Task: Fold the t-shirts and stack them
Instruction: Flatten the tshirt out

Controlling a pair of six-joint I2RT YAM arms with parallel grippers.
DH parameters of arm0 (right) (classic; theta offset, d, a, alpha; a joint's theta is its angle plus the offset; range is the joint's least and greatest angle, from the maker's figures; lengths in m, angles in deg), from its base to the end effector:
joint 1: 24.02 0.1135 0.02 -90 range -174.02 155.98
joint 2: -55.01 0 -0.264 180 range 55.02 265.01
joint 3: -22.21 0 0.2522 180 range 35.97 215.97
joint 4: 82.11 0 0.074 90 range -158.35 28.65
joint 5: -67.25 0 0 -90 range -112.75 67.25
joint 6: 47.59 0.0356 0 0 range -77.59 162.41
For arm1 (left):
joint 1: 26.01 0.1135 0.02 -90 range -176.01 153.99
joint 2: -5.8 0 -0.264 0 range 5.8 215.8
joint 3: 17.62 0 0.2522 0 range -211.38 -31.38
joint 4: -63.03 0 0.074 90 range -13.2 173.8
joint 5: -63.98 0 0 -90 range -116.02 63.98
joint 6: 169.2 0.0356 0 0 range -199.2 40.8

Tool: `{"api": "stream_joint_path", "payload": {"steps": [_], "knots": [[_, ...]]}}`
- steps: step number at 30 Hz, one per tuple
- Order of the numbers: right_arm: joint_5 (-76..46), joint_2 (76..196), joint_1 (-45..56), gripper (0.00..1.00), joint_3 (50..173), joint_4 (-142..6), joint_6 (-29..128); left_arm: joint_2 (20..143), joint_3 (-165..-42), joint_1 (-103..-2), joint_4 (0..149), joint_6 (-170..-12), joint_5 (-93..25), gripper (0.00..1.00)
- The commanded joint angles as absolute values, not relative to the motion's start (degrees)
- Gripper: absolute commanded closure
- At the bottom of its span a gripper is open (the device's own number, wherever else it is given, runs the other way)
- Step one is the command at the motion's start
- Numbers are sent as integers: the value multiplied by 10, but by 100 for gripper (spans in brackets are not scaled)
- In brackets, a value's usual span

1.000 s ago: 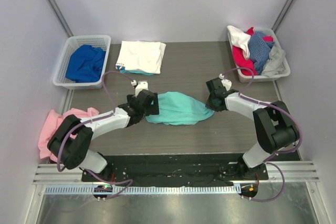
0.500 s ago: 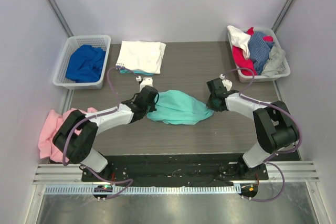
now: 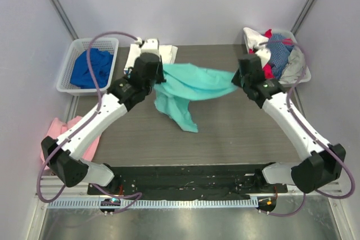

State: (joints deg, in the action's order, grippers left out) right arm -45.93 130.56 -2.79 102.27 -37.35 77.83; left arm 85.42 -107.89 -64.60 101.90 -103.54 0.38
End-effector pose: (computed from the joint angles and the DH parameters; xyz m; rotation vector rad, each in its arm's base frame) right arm 0.2726 0.0909 0.3200 0.4789 2.1556 0.0867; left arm 0.2550 -0.1832 0.3697 -0.0303 2.0150 -0.2239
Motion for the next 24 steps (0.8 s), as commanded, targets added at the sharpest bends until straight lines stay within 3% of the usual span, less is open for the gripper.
{"api": "stream_joint_path", "payload": {"steps": [1, 5, 15, 21, 24], "knots": [[-528, 1265, -30, 99, 1173, -328, 722, 857, -1242, -642, 1101, -956, 21, 100], [-540, 1268, -30, 99, 1279, -306, 708, 883, -1342, -642, 1127, -923, 18, 99], [-569, 1252, -31, 99, 1320, -293, 687, 864, -1334, -642, 1138, -900, 5, 88], [-558, 1244, -30, 99, 1355, -272, 683, 856, -1368, -642, 1187, -920, -40, 99], [-554, 1230, -31, 99, 1370, -263, 675, 833, -1388, -642, 1211, -923, -71, 98]]}}
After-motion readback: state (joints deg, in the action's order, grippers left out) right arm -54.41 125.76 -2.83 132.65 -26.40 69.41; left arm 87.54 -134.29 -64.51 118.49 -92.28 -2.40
